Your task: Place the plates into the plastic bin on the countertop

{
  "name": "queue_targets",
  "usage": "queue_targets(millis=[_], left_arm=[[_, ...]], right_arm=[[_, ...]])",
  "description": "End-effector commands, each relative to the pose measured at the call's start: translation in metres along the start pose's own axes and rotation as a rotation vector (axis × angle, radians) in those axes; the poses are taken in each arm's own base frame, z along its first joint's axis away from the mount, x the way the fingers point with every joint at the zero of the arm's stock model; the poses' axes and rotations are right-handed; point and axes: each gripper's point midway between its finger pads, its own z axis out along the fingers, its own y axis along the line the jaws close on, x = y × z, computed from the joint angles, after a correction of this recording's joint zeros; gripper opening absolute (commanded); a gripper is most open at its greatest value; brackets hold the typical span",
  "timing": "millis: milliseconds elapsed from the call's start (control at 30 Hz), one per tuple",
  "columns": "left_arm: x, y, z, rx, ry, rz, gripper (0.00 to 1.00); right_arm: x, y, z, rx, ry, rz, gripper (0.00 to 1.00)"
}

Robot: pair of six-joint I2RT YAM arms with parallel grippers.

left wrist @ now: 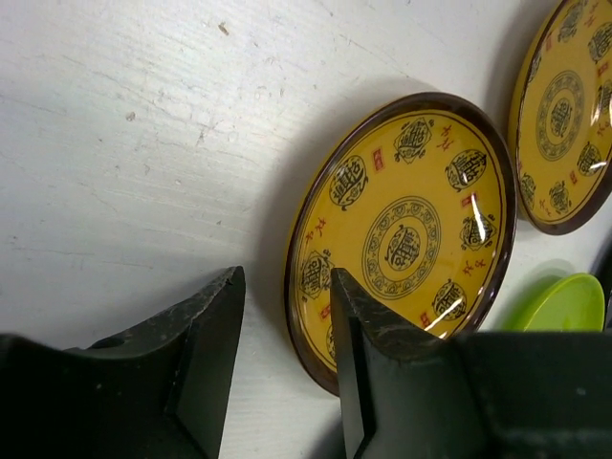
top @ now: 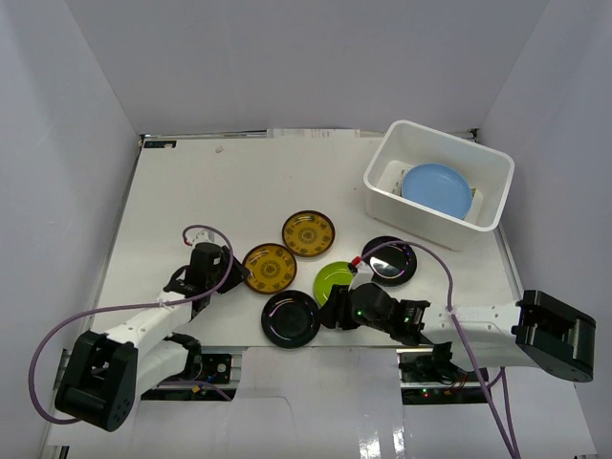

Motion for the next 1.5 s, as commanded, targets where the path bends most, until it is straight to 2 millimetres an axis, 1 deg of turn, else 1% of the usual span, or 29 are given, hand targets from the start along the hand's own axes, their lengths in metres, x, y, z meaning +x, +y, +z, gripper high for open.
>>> queue_targets(millis=[0,100,133,167,233,300,367,400,433,467,567,667,733,767,800,900,933,967,1000,1033,1067,1133,1167,1233,1267,1300,1367,1400,1467], left_arm=[[-0.01,-0.006,0.003,0.002,-0.038,0.009,0.51],[-0.012,-0.006,0.005,-0.004,-0.045,0.008,0.47],[-0.012,-0.005,0.007,-0.008,-0.044,0.008,0.44],[-0.012,-0.005,0.007,-0.011,-0.043,0.01,0.38],[-0.012,-0.004,0.009,-0.018,-0.046,0.008,0.34],[-0.012,-0.004,0.01,-0.018,-0.046,0.007,0.27],[-0.013,-0.003,0.01,-0.021,-0.049,0.007,0.17],[-0.014,-0.003,0.01,-0.024,-0.054,0.006,0.08],[-0.015,-0.003,0.009,-0.023,-0.06,0.008,0.02],[-0.017,-0.005,0.007,-0.015,-0.071,0.008,0.0],[-0.023,-0.005,0.001,-0.019,-0.097,0.008,0.0],[-0.035,-0.012,-0.013,0.006,-0.148,-0.001,0.0],[-0.044,-0.021,-0.027,0.042,-0.181,-0.011,0.0],[-0.046,-0.025,-0.031,0.056,-0.191,-0.012,0.0],[-0.05,-0.029,-0.039,0.076,-0.205,-0.015,0.0],[-0.06,-0.039,-0.053,0.108,-0.233,-0.014,0.0],[-0.069,-0.048,-0.062,0.139,-0.26,-0.014,0.0],[-0.073,-0.053,-0.067,0.153,-0.271,-0.007,0.0],[-0.076,-0.057,-0.072,0.167,-0.279,-0.003,0.0],[-0.086,-0.068,-0.083,0.202,-0.309,-0.003,0.0],[-0.09,-0.072,-0.088,0.214,-0.318,-0.001,0.0],[-0.098,-0.083,-0.1,0.254,-0.342,0.006,0.0],[-0.108,-0.093,-0.112,0.288,-0.373,0.005,0.0],[-0.113,-0.103,-0.123,0.323,-0.388,0.009,0.0],[-0.121,-0.111,-0.135,0.354,-0.411,0.009,0.0],[-0.124,-0.115,-0.14,0.364,-0.418,0.012,0.0],[-0.133,-0.125,-0.157,0.401,-0.45,0.01,0.0],[-0.136,-0.128,-0.162,0.411,-0.462,0.009,0.0],[-0.143,-0.132,-0.173,0.43,-0.487,0.007,0.0]], right_arm=[[-0.011,0.003,0.008,0.0,-0.08,0.086,0.59],[-0.008,0.006,0.014,-0.01,-0.066,0.108,0.56],[-0.005,0.005,0.016,-0.002,-0.057,0.111,0.54],[-0.005,0.008,0.017,-0.004,-0.057,0.111,0.53],[-0.003,0.008,0.019,0.002,-0.051,0.11,0.51],[-0.002,0.012,0.02,0.002,-0.047,0.103,0.51],[-0.002,0.015,0.02,0.012,-0.047,0.093,0.51],[0.0,0.015,0.021,0.022,-0.045,0.083,0.51],[0.001,0.015,0.022,0.027,-0.041,0.08,0.52],[0.002,0.016,0.023,0.027,-0.038,0.078,0.52],[0.008,0.016,0.028,0.033,-0.017,0.073,0.52],[0.01,0.015,0.033,0.041,-0.009,0.074,0.48],[0.011,0.014,0.036,0.052,-0.008,0.069,0.38],[0.01,0.014,0.036,0.052,-0.012,0.069,0.24],[0.01,0.016,0.036,0.05,-0.011,0.064,0.19],[0.0,0.031,0.032,0.022,-0.036,0.037,0.09],[-0.003,0.034,0.029,0.018,-0.037,0.008,0.08],[-0.012,0.045,0.027,-0.005,-0.058,-0.002,0.08],[-0.027,0.057,0.019,-0.034,-0.102,-0.011,0.08],[-0.039,0.065,0.013,-0.039,-0.129,-0.049,0.08],[-0.06,0.076,0.0,-0.056,-0.203,-0.062,0.08],[-0.092,0.082,-0.016,-0.039,-0.3,-0.095,0.08],[-0.119,0.086,-0.035,-0.015,-0.385,-0.133,0.08],[-0.16,0.073,-0.053,0.039,-0.481,-0.13,0.08],[-0.179,0.074,-0.071,0.027,-0.526,-0.125,0.08],[-0.209,0.062,-0.086,0.076,-0.606,-0.136,0.08],[-0.238,0.048,-0.112,0.139,-0.688,-0.147,0.08],[-0.265,0.036,-0.133,0.211,-0.753,-0.157,0.08],[-0.289,0.022,-0.155,0.295,-0.822,-0.169,0.08]])
